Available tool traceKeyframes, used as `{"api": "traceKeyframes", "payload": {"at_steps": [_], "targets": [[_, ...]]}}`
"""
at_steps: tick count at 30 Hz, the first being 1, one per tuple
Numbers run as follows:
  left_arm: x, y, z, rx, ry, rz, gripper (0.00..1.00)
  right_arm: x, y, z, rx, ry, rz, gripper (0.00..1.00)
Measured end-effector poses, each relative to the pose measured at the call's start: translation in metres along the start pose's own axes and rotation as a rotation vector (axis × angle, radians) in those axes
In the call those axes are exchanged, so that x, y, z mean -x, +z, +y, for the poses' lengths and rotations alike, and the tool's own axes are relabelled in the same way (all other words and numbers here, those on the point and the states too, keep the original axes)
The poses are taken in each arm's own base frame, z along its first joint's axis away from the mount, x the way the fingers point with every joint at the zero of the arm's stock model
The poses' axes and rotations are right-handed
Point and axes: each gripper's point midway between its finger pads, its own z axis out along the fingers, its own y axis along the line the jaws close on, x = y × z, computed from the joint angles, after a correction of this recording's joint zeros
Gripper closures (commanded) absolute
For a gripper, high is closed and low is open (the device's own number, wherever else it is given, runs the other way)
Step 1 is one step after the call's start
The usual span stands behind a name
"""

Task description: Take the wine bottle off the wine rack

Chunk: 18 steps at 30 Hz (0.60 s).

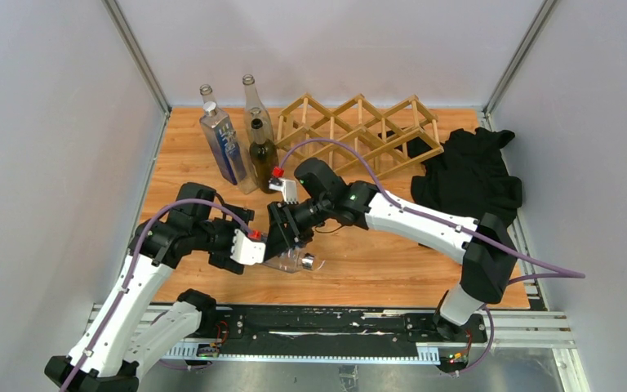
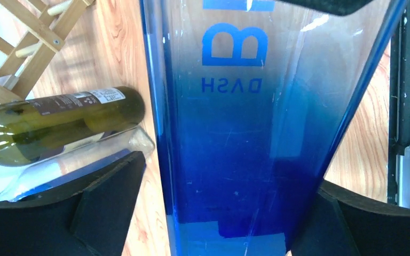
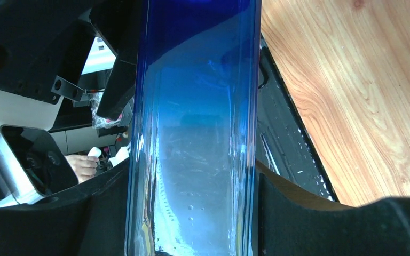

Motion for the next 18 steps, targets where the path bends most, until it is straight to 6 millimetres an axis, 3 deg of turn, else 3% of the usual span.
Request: {"api": "traceKeyframes", "payload": {"at_steps": [3,5,9,13,18], "targets": [[-0.001,0.001,-0.002,-0.005,-0.013,0.004,0.31,0.0,0.0,0.0,0.001,-0.008,0.002,1.0],[-0.002,0.002,-0.004,-0.014,-0.029,0.005,0.5,0.001,-0.001,0.0,-0.002,-0.014,-0.003,0.93],[-0.002,0.003,-0.005,-0.019,-0.013,0.004,0.96,0.003,-0.004,-0.001,-0.007,-0.005,-0.005,0.56],[0.0,0.004,-0.003,0.02,-0.011,-0.013,1.0,0.004,-0.008,-0.004,-0.015,-0.021,-0.013,0.26],[0.007,0.005,-0.001,0.076,-0.048,-0.058,1.0,0.013,-0.033,0.011,0.002,-0.116,-0.109,0.16]]}}
